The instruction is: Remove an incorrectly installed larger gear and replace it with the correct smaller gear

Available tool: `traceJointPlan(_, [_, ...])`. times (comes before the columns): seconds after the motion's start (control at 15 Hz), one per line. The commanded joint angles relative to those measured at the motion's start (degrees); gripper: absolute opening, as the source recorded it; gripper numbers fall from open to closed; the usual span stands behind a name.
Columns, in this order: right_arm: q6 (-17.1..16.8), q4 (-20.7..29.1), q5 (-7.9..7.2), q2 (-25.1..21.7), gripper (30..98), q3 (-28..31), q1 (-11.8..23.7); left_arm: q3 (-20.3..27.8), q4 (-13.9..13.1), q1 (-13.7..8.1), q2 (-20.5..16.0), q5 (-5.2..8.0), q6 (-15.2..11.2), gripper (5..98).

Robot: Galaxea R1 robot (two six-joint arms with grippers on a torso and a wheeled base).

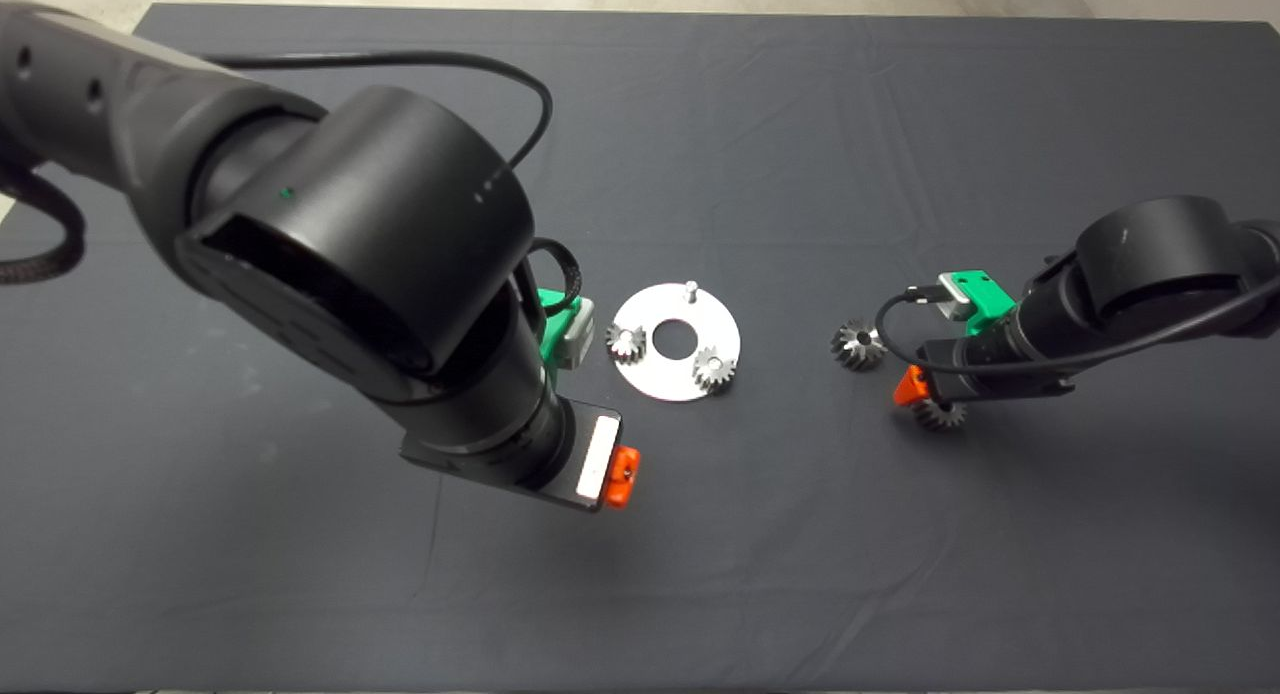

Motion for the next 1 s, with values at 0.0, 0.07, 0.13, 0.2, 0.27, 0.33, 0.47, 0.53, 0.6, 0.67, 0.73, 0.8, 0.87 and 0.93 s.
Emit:
traceJointPlan(0.0, [-0.39,-3.86,-5.69,0.14,78.9,-1.4,-0.9,-0.28,0.23,-0.69,0.48,3.51,-0.15,97.6])
traceJointPlan(0.07, [-0.39,-4.25,-5.69,-0.13,78.9,-1.67,-1.52,-0.24,0.23,-0.69,0.48,3.51,-0.15,97.6])
traceJointPlan(0.13, [-0.39,-4.78,-5.69,-0.13,78.9,-1.79,-1.99,-0.1,0.2,-0.69,0.48,3.51,-0.15,97.6])
traceJointPlan(0.2, [-0.39,-5.08,-5.69,-0.13,78.9,-1.85,-2.47,-0.1,0.15,-0.69,0.39,3.51,-0.15,97.6])
traceJointPlan(0.27, [-0.39,-5.71,-5.69,-0.13,78.9,-1.93,-2.93,-0.19,0.15,-0.69,0.46,3.51,-0.15,97.6])
traceJointPlan(0.33, [-0.39,-6.78,-5.6,0.04,78.9,-1.93,-3.36,-0.16,0.17,-0.69,0.42,3.51,-0.15,97.6])
traceJointPlan(0.47, [-0.48,-7.29,-5.6,-0.22,78.9,-2.02,-4.07,-0.07,0.14,-0.69,0.46,3.51,-0.15,97.6])
traceJointPlan(0.53, [-0.48,-7.38,-5.6,-0.14,78.9,-2.02,-4.07,-0.1,0.14,-0.69,0.39,3.51,-0.15,97.6])
traceJointPlan(0.6, [-0.48,-7.47,-5.6,-0.13,78.9,-2.02,-4.07,-0.01,0.14,-0.69,0.39,3.51,-0.15,97.6])
traceJointPlan(0.67, [-0.48,-7.61,-5.6,-0.13,78.9,-2.02,-4.07,0.13,0.14,-0.69,0.48,3.42,-0.15,97.6])
traceJointPlan(0.73, [-0.48,-8.08,-5.6,-0.13,78.9,-1.96,-4.07,0.34,0.06,-0.69,0.48,3.42,-0.24,97.6])
traceJointPlan(0.8, [-0.48,-8.17,-5.6,-0.13,78.9,-2.02,-4.07,0.34,0.06,-0.69,0.48,3.42,-0.41,97.6])
traceJointPlan(0.87, [-0.48,-8.26,-5.6,-0.13,78.9,-2.02,-4.07,0.34,0.06,-0.69,0.39,3.51,-0.5,97.6])
traceJointPlan(0.93, [-0.48,-8.26,-5.6,0.13,78.9,-2.02,-4.07,0.25,0.06,-0.69,0.39,3.51,-0.5,97.6])
